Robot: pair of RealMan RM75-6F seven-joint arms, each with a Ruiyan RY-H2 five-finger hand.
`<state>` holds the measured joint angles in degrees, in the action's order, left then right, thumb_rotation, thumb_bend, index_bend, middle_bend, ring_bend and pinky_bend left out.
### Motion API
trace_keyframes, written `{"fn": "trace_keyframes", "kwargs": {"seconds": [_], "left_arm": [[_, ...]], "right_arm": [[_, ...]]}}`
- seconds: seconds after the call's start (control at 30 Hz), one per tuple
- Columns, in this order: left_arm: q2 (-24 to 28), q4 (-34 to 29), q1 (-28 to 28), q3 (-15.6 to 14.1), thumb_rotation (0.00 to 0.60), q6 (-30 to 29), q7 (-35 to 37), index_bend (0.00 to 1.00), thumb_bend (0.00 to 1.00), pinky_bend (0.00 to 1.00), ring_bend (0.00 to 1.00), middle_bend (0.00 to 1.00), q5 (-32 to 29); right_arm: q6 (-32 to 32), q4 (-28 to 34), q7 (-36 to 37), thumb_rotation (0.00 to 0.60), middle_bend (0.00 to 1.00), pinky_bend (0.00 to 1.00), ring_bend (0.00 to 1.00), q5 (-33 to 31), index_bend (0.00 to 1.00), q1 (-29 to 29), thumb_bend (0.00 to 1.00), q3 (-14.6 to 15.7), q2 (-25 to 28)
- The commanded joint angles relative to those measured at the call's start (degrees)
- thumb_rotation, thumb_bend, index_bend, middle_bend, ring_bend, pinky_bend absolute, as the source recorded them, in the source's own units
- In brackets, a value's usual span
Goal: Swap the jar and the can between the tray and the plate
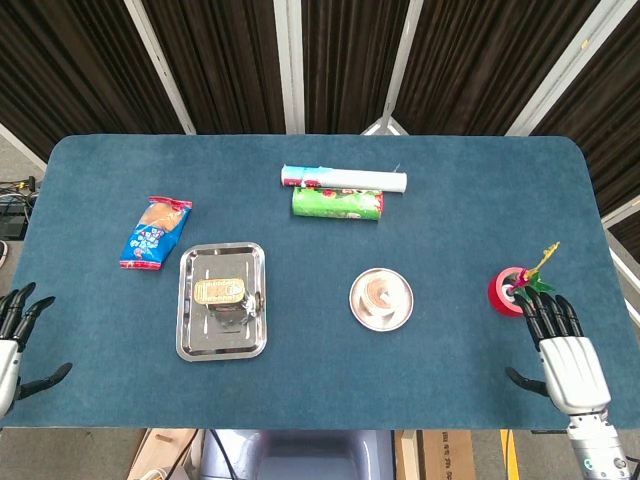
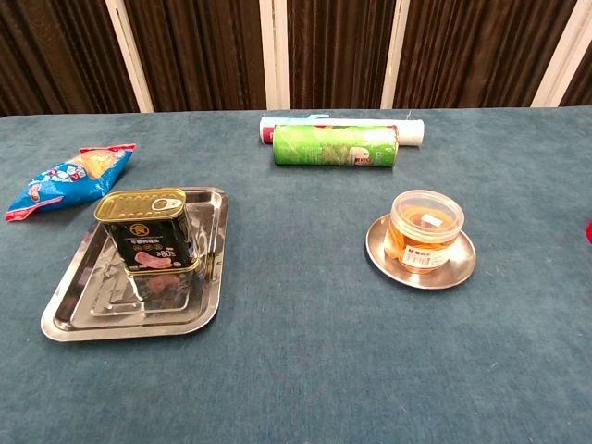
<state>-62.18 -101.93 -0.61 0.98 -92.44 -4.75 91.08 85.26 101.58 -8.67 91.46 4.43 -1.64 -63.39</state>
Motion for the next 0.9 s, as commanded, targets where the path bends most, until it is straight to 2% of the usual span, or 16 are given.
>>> {"fn": "trace_keyframes", "kwargs": {"seconds": [0.03, 0.13, 0.27, 0.4, 0.67, 0.9], "left_arm": [[-0.01, -0.03, 0.00, 0.02, 0.600, 0.00, 0.05, 0.17, 0.13, 0.04, 0.00, 0.00, -0.03], [0.04, -0.09, 0.00, -0.03, 0.600, 0.06, 0.25, 0.17, 0.13, 0.04, 0.00, 0.00, -0.02], [-0.06, -0.08, 0.05, 0.08, 0.600, 0.08, 0.24, 0.17, 0.13, 0.04, 0.00, 0.00, -0.15], [-0.16, -0.12, -0.02, 0.35, 0.600, -0.17, 0.28, 0.17, 0.13, 0.04, 0.00, 0.00, -0.51], [-0.04, -0.01, -0.07, 0.67, 0.600, -0.24, 0.63, 0.17, 0.13, 0.04, 0.00, 0.00, -1.17], [-0.29, 0.19, 0.12, 1.17, 0.600, -0.07, -0.05, 0.17, 0.13, 0.04, 0.00, 0.00, -1.96]], "right_arm": [[0.04, 0.01, -0.20, 0.600, 0.00, 0.00, 0.00, 0.00, 0.00, 0.03, 0.00, -0.04, -0.21], [-0.55, 0.45, -0.44, 0.600, 0.00, 0.00, 0.00, -0.06, 0.00, 0.34, 0.00, 0.00, -0.95], [-4.53, 3.22, 1.08, 0.600, 0.00, 0.00, 0.00, 1.18, 0.00, 2.93, 0.00, 0.26, -0.85], [-9.37, 7.19, -0.56, 0.600, 0.00, 0.00, 0.00, 0.32, 0.00, 6.92, 0.00, -1.77, -0.01], [-20.87, 15.44, -11.25, 0.600, 0.00, 0.00, 0.00, -12.41, 0.00, 15.53, 0.00, -7.17, -2.29], [-27.35, 14.43, -18.66, 0.600, 0.00, 0.00, 0.00, -24.07, 0.00, 23.01, 0.00, -9.98, -7.61]]}}
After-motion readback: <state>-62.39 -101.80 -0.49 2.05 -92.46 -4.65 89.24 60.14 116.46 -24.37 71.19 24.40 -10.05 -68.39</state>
